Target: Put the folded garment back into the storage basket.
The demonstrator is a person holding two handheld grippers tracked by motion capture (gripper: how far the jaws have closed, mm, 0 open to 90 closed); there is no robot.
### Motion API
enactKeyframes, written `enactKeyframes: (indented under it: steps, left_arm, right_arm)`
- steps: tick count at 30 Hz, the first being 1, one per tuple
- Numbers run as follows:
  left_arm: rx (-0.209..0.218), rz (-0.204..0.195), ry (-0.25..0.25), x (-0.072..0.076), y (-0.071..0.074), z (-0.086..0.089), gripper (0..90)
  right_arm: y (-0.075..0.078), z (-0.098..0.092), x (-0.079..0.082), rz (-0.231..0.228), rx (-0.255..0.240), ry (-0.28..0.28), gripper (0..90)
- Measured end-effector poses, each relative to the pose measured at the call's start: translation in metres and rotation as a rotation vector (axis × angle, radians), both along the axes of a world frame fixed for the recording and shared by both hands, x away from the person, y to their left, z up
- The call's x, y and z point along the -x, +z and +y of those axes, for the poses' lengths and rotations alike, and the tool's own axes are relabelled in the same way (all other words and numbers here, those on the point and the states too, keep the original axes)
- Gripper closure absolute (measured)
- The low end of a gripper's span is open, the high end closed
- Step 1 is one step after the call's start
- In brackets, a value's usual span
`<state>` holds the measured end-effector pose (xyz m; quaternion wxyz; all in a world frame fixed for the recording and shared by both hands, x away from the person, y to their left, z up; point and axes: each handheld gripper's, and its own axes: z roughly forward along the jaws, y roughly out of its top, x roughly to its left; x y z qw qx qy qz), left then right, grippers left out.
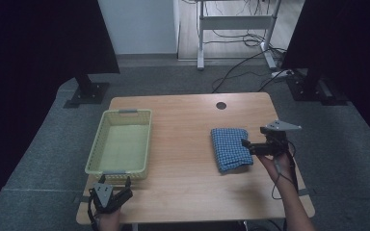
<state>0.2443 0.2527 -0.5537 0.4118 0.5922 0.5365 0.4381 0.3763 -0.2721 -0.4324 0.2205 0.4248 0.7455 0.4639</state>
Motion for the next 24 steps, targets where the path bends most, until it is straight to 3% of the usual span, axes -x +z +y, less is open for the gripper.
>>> enactKeyframes:
  steps: [7,13,24]
  left_arm:
    - [-0.001,0.001,0.001,0.000,0.000,0.000,10.0]
    - [0.000,0.001,0.000,0.000,0.000,0.000,10.0]
    - [0.003,0.000,-0.001,0.000,0.000,0.000,10.0]
  right_arm:
    - [-0.015,-0.003,-0.028,0.076,-0.001,-0.038,5.4]
    - [-0.035,-0.005,-0.052,0.182,-0.001,-0.060,5.7]
    - [-0.066,0.003,-0.079,0.315,0.017,-0.079,6.5]
